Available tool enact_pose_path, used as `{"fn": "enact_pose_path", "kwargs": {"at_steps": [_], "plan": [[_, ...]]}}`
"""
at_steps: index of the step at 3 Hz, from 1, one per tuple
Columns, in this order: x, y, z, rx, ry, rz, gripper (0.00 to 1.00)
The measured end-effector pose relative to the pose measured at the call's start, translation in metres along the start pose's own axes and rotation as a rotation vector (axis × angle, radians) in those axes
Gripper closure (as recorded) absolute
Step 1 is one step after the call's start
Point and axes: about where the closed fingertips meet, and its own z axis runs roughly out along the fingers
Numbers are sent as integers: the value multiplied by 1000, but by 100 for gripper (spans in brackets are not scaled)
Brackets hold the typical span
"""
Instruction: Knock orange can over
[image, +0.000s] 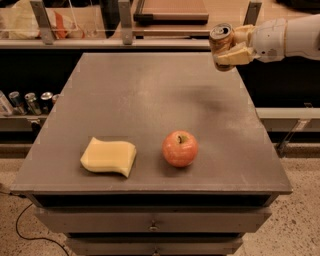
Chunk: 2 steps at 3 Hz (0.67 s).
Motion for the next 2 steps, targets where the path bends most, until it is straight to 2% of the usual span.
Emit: {"fn": "enact_pose_path", "kwargs": {"at_steps": [1,2], "plan": [[3,5,6,-86,182,-152,100],[10,10,8,-132,366,-300,100]]}}
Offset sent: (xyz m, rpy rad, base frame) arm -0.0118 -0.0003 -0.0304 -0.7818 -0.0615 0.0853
